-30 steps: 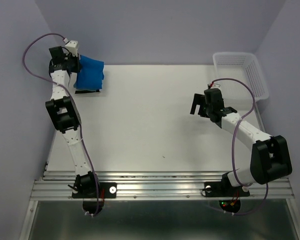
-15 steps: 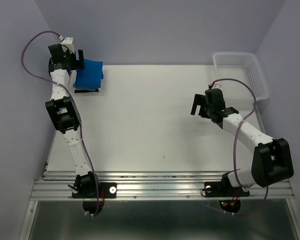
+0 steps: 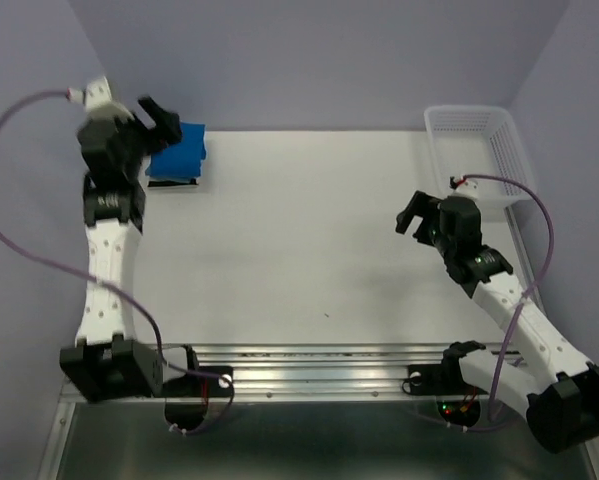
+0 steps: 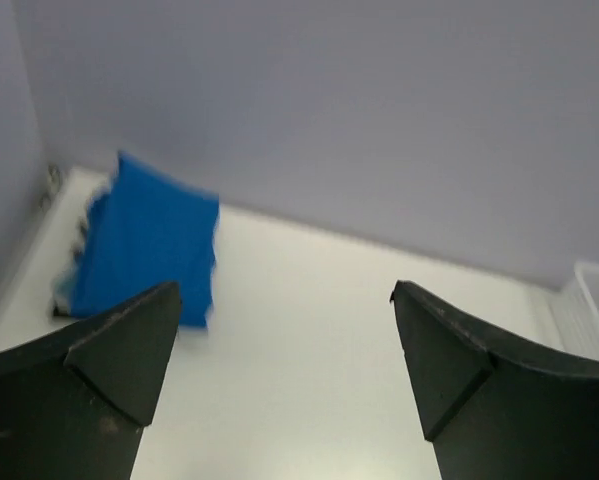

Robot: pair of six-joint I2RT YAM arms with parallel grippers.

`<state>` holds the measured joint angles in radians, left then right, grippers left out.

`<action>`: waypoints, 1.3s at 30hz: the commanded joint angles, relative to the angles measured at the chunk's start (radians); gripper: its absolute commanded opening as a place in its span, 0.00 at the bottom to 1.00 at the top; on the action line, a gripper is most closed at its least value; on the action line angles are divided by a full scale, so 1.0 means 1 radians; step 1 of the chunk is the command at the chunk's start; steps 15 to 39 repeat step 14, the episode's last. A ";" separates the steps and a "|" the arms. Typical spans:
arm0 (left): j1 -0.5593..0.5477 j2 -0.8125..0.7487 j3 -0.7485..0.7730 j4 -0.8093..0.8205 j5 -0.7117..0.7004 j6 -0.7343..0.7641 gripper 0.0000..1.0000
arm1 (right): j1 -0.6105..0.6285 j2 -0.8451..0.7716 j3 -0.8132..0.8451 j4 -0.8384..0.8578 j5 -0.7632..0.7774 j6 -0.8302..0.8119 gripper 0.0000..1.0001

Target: Fold and stack the tank tops

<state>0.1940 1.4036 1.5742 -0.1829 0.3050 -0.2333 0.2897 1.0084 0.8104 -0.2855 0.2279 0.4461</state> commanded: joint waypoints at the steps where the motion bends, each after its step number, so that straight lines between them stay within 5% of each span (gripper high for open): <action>1: -0.194 -0.434 -0.584 0.169 -0.310 -0.285 0.99 | 0.002 -0.137 -0.085 0.019 0.102 0.085 1.00; 3: -0.261 -0.517 -0.698 0.166 -0.279 -0.304 0.99 | 0.002 -0.175 -0.111 0.025 0.102 0.094 1.00; 7: -0.281 -0.649 -0.734 0.071 -0.436 -0.328 0.99 | 0.002 -0.252 -0.175 0.062 0.113 0.115 1.00; 39: -0.281 -0.626 -0.675 0.039 -0.423 -0.293 0.99 | 0.002 -0.277 -0.178 0.068 0.116 0.108 1.00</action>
